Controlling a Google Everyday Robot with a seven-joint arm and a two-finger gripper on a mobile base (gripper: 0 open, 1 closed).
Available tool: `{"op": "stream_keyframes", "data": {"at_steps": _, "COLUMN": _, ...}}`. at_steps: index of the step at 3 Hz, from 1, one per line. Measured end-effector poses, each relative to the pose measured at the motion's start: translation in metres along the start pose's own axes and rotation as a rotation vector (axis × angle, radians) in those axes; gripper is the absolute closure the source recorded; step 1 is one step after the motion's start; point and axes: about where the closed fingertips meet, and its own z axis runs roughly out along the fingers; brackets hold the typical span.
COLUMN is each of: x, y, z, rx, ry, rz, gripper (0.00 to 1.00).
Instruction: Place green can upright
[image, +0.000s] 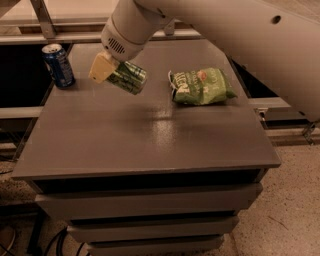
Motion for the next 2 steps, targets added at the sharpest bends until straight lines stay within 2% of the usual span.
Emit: {"op": "stream_keyframes", "data": {"at_steps": 2, "x": 0.024, "y": 0.007, "z": -0.005, "rx": 0.057, "ry": -0.005, "rz": 0.108, "gripper": 1.0}}
